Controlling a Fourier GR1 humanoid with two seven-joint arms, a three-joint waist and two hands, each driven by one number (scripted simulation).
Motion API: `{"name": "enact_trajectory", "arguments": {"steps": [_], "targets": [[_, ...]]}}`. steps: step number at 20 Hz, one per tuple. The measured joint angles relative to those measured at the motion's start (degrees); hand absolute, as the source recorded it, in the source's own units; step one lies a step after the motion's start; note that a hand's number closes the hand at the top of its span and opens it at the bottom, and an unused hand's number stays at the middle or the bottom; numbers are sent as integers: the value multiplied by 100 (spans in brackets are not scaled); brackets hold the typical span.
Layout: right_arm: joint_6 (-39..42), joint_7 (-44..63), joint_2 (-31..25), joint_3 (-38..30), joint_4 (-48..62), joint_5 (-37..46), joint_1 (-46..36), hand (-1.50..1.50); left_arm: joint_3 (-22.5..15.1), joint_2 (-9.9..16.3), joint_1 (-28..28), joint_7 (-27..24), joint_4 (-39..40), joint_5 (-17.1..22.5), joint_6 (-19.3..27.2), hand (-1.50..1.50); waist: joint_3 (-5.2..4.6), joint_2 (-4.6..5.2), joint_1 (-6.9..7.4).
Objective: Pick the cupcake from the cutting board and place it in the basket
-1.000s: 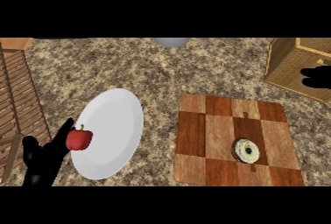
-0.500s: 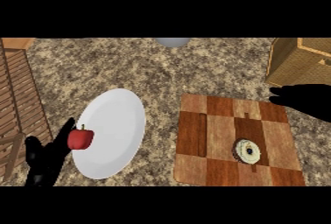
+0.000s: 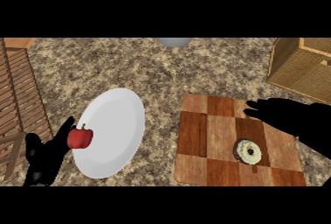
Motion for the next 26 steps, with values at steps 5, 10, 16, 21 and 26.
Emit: {"name": "enact_trajectory", "arguments": {"steps": [5,10,16,21,26], "targets": [[-114,-396,286,221,308,664,153,-150,30,-61,-16,-122,87,-95,3,0,16,-6,12],[-403,-853,493,457,437,1358,529,-150,21,-90,31,35,-41,-145,25,0,7,-7,-10],[-749,-1389,690,574,838,2039,710,-150,51,-116,27,107,-74,-166,-37,0,0,-5,-5],[-908,-1551,984,669,1054,2357,745,-150,141,-115,-19,95,11,-153,-132,0,0,-7,-6],[-1011,-1751,1149,797,1281,2716,771,-150,166,-177,3,37,12,-211,-138,0,3,-10,-3]]}}
